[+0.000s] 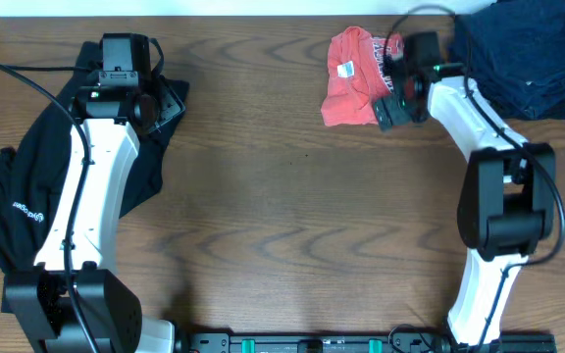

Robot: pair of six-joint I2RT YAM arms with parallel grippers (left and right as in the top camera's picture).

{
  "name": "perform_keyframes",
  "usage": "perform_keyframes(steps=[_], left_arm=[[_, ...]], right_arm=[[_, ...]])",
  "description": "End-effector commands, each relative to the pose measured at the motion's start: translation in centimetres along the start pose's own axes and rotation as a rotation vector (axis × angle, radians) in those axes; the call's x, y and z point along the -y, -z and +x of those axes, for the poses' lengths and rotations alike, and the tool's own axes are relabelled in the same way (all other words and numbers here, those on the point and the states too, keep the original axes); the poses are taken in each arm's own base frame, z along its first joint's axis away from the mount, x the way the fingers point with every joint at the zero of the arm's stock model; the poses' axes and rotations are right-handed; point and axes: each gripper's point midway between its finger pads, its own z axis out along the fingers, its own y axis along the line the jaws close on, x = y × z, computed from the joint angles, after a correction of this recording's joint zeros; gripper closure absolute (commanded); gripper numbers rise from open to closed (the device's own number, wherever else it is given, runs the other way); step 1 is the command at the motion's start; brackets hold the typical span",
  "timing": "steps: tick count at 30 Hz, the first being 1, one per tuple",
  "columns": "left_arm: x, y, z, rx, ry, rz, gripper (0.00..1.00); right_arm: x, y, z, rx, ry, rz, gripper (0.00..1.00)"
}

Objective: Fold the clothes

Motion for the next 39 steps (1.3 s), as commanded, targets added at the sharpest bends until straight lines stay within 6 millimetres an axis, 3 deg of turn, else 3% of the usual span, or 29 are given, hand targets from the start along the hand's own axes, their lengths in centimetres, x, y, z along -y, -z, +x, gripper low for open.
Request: perform_keyframes(steps=[1,3,5,10,16,23,27,32,39], left_arm=[[-0.3,-0.6,-0.2,0.001,0.004,-0.011,0.28],[-0.3,-0.6,-0.8,0.020,0.014,-0.003,0.28],[-0.5,-0.7,-1.2,0.032,0.025,-0.002,0.28],[-1.8,-0.8,-1.7,0.031,0.050,-0.022,0.28],[-2.4,-0.8,-1.6,0.021,0.058,-0.035,0.28],[-2.4,-0.9,-1.5,0.018,0.039,-0.036,0.28],[-2.6,-1.1,-1.2,0.008,0.036,-0.043,0.28],[-2.9,-1.5,-0.6,-0.005,0.035,-0.051,0.28],[-2.9,-1.6,-0.6,-0.006,0.035,-0.052,0.28]], right_arm=[[-1.9,9.5,-7.9,0.288,0.069,-0.037,0.01],[-3.5,10.3,-9.6,0.359,0.088,-0.077,0.01],[-4.8,9.5,-10.5,0.381,0.083,-0.088,0.01],[-7.5,5.0,-10.9,0.360,0.076,-0.083,0.01],[-7.4,-0.2,-9.9,0.291,0.035,0.134,0.01],[-9.9,-4.1,-8.0,0.225,0.040,0.218,0.01],[-8.8,-5.4,-6.8,0.193,-0.017,0.287,0.01],[-5.9,-4.6,-7.0,0.216,-0.074,0.440,0.01],[-4.5,-4.9,-6.9,0.210,-0.088,0.429,0.01]])
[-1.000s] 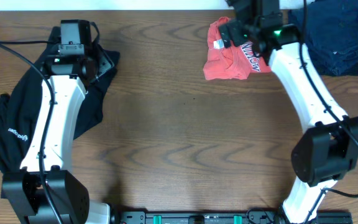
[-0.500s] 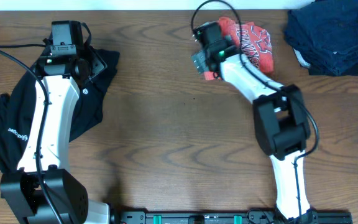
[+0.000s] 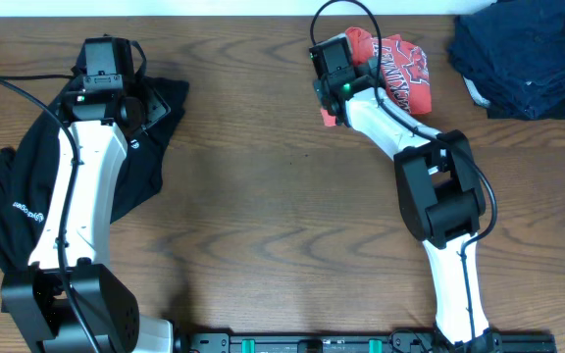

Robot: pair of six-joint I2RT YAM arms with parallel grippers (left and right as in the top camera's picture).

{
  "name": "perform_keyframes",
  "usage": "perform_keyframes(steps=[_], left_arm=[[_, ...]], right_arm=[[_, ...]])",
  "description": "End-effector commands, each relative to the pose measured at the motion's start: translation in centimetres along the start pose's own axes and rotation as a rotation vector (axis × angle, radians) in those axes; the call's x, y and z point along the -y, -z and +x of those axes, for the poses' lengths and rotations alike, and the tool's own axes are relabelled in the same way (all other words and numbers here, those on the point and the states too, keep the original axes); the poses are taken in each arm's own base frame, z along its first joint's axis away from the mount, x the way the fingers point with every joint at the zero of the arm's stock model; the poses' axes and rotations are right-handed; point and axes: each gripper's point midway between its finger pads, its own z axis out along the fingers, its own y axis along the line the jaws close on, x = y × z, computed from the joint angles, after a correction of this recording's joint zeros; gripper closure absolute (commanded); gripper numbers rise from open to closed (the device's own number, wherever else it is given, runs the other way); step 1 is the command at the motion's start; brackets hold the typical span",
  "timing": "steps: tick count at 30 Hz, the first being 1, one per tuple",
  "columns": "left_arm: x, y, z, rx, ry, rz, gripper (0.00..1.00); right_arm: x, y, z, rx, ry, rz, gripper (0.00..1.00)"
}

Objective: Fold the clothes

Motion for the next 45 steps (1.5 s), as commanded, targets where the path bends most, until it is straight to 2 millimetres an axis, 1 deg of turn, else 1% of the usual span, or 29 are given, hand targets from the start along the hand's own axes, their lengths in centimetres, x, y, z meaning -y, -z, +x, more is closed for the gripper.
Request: perform_keyframes(steps=[1,2,4,5,6,7,9,10,12,14,16,19,21,23,27,29,31,32,34,35,38,41,45], left_arm=[[-0.4,-0.7,0.3,-0.014,-0.019,-0.017,0.28],[-0.3,-0.7,0.3,-0.013,-0.018,-0.017,0.28],[-0.3,-0.6,0.3,-0.012,-0.018,-0.016,0.28],[-0.3,-0.7,0.3,-0.012,-0.018,-0.016,0.28],[-0.3,-0.6,0.3,-0.012,-0.018,-0.016,0.28],[-0.3,-0.7,0.3,-0.012,-0.018,-0.016,0.28],[-0.3,-0.7,0.3,-0.013,-0.019,-0.016,0.28],[-0.3,-0.6,0.3,-0.012,-0.018,-0.016,0.28],[-0.3,-0.6,0.3,-0.012,-0.018,-0.016,0.28],[-0.3,-0.7,0.3,-0.013,-0.018,-0.016,0.28],[-0.3,-0.7,0.3,-0.014,-0.018,-0.016,0.28],[-0.4,-0.7,0.4,-0.016,-0.019,-0.018,0.28],[-0.4,-0.6,0.4,-0.017,-0.019,-0.019,0.28],[-0.4,-0.7,0.4,-0.018,-0.019,-0.020,0.28],[-0.4,-0.7,0.5,-0.019,-0.019,-0.020,0.28],[-0.4,-0.7,0.5,-0.019,-0.019,-0.020,0.28],[-0.4,-0.7,0.5,-0.020,-0.019,-0.020,0.28],[-0.4,-0.7,0.5,-0.020,-0.019,-0.020,0.28],[-0.4,-0.6,0.5,-0.019,-0.019,-0.020,0.28],[-0.4,-0.7,0.5,-0.019,-0.019,-0.020,0.28],[-0.4,-0.7,0.5,-0.019,-0.019,-0.020,0.28],[-0.4,-0.6,0.5,-0.019,-0.019,-0.020,0.28],[-0.5,-0.7,0.5,-0.022,-0.020,-0.022,0.28]], right_arm=[[1.9,-1.0,0.7,-0.022,-0.036,0.056,0.02],[2.0,-1.1,0.7,-0.024,-0.039,0.054,0.05],[2.1,-1.4,1.0,-0.035,-0.033,0.030,0.18],[2.2,-1.6,1.2,-0.044,-0.028,0.018,0.28],[2.1,-1.7,1.6,-0.056,-0.023,0.004,0.44],[2.1,-1.8,1.9,-0.068,-0.018,-0.009,0.71],[2.1,-1.8,2.3,-0.086,-0.011,-0.016,0.90],[2.1,-1.8,2.5,-0.094,-0.007,-0.017,0.97],[2.0,-1.7,2.9,-0.107,0.006,-0.020,0.99],[2.0,-1.3,2.6,-0.104,0.020,-0.023,0.99],[2.4,-0.5,1.9,-0.096,0.015,-0.026,0.99],[3.1,1.9,-0.1,-0.068,0.000,-0.071,0.99],[4.1,4.3,-2.2,-0.036,-0.016,-0.110,0.99],[5.8,6.7,-4.2,0.001,-0.033,-0.122,0.99],[9.6,11.0,-7.5,0.076,-0.061,-0.145,0.99],[11.5,12.6,-8.5,0.107,-0.083,-0.155,0.99],[13.2,13.7,-9.3,0.135,-0.095,-0.161,0.99],[14.5,14.3,-9.5,0.147,-0.113,-0.153,0.99],[16.0,14.8,-9.7,0.161,-0.123,-0.149,0.99],[16.4,15.0,-9.7,0.166,-0.119,-0.160,0.99],[16.8,14.7,-9.2,0.159,-0.115,-0.211,0.99],[15.8,13.6,-8.4,0.128,-0.100,-0.255,0.99],[13.5,11.5,-7.2,0.072,-0.063,-0.278,0.99]])
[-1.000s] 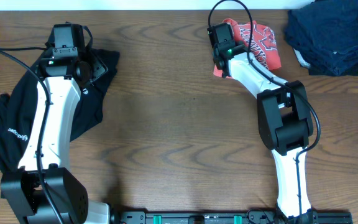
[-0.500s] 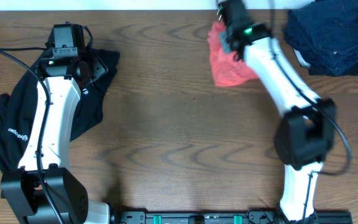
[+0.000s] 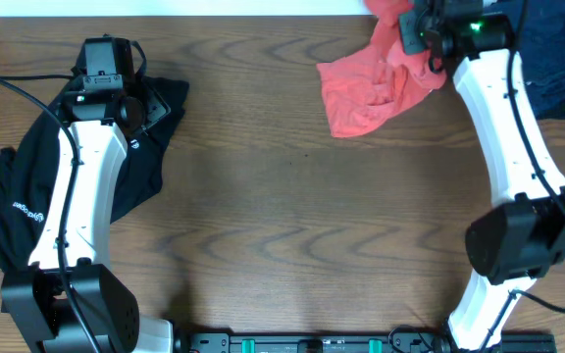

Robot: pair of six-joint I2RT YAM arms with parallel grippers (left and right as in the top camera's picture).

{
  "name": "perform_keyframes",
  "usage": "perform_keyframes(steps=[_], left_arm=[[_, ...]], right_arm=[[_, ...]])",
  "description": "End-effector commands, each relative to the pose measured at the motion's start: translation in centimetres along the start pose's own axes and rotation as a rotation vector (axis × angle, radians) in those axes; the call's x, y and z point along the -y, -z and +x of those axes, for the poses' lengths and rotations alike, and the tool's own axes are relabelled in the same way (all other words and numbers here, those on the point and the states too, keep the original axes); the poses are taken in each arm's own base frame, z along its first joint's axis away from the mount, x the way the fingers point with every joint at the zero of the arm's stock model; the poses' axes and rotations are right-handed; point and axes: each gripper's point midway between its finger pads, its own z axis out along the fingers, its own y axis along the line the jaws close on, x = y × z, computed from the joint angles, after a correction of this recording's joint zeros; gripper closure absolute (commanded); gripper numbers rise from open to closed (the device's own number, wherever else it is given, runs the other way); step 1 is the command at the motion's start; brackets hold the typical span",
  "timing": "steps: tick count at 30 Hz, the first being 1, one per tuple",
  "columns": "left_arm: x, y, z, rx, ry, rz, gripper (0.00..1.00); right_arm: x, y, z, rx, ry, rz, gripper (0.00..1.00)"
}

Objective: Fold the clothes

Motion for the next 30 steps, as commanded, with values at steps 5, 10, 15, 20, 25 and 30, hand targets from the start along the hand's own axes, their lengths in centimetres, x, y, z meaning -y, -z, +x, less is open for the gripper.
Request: perform_keyframes(steps=[5,10,15,20,25,30], left_arm=[[-0.5,-0.6,0.6,-0.026,-0.020,-0.024,0.28],[-0.6,-0.6,0.7,-0.030,-0.021,-0.027,0.28],[-0.6,-0.7,0.7,-0.030,-0.021,-0.027,0.28],[-0.6,-0.7,0.7,-0.030,-0.021,-0.027,0.28],[-0.7,-0.6,0.8,-0.034,-0.022,-0.029,0.28],[-0.7,-0.6,0.9,-0.036,-0.023,-0.031,0.28]], right_arm=[[-3.6,-5.2,3.3,-0.110,0.072,-0.069,0.98],[-4.6,-8.0,6.4,-0.206,0.087,-0.085,0.85],[-6.5,-9.3,9.1,-0.294,0.119,-0.112,0.62],[-9.7,-10.2,11.2,-0.358,0.158,-0.154,0.47],[-13.1,-11.0,12.6,-0.390,0.176,-0.197,0.39],[-15.4,-10.5,12.5,-0.379,0.192,-0.242,0.31]])
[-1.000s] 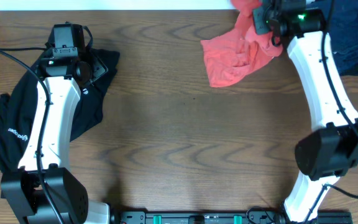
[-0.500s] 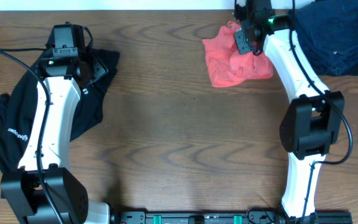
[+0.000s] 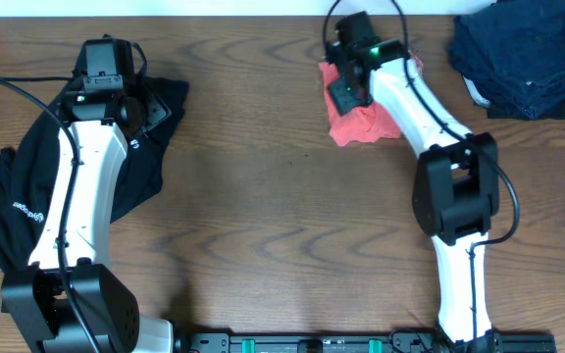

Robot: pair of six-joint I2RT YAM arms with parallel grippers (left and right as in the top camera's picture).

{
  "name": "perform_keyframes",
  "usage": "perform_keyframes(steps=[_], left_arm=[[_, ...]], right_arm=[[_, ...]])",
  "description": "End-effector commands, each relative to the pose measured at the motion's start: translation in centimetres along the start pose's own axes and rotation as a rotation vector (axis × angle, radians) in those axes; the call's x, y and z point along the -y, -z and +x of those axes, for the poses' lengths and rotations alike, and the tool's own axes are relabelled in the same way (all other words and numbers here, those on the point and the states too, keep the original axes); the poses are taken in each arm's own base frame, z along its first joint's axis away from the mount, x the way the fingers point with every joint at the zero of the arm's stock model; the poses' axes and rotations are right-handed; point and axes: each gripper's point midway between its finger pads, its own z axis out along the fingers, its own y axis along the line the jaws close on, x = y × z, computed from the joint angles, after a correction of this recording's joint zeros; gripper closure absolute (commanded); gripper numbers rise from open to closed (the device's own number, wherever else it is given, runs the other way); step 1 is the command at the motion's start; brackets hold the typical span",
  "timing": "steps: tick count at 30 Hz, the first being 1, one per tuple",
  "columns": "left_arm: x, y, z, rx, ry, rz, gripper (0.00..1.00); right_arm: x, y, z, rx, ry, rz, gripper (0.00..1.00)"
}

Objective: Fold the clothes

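Note:
A red shirt (image 3: pixel 371 123) lies bunched at the back of the table, right of centre. My right gripper (image 3: pixel 344 95) is low over its left edge and looks shut on the cloth, the forearm crossing the shirt. A black garment (image 3: pixel 8 211) is spread along the left side, partly under my left arm. My left gripper (image 3: pixel 143 110) rests on the garment's far corner, dark against dark cloth, so its jaws cannot be read.
A pile of navy clothes (image 3: pixel 528 54) sits in the back right corner. The wooden table (image 3: pixel 282 226) runs between the two arms. A black cable (image 3: pixel 8 78) loops beside the left arm.
My right gripper has gone from the back edge, where it held the red shirt up and spread, to the shirt's left edge. The shirt is now bunched and smaller. The left arm is still.
My right gripper was at the crumpled red shirt's right side, then at its left edge. Then it held the shirt stretched out toward the back right. Now it is at the left again with the shirt gathered. My left gripper barely shifted on the black garment.

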Motion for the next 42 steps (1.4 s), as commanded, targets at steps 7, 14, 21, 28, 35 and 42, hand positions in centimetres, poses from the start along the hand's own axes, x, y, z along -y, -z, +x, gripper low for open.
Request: perform_keyframes(steps=[7,14,21,28,35,42], left_arm=[[-0.4,-0.7,0.4,-0.017,-0.019,-0.018,0.28],[-0.4,-0.7,0.4,-0.017,-0.019,-0.019,0.28],[-0.4,-0.7,0.5,-0.020,-0.020,-0.020,0.28],[-0.4,-0.7,0.5,-0.020,-0.020,-0.021,0.28],[-0.4,-0.7,0.5,-0.020,-0.020,-0.021,0.28],[-0.5,-0.7,0.6,-0.026,-0.021,-0.024,0.28]], right_arm=[[-3.0,0.0,-0.8,0.026,-0.042,-0.100,0.24],[-2.1,-1.9,-1.3,0.041,-0.107,-0.003,0.12],[-2.0,-5.0,0.2,-0.015,-0.084,0.103,0.04],[-0.5,-5.2,0.1,-0.007,-0.102,0.200,0.11],[2.1,-5.3,0.6,-0.020,-0.093,0.297,0.34],[3.3,-4.9,0.6,-0.019,-0.111,0.304,0.99]])
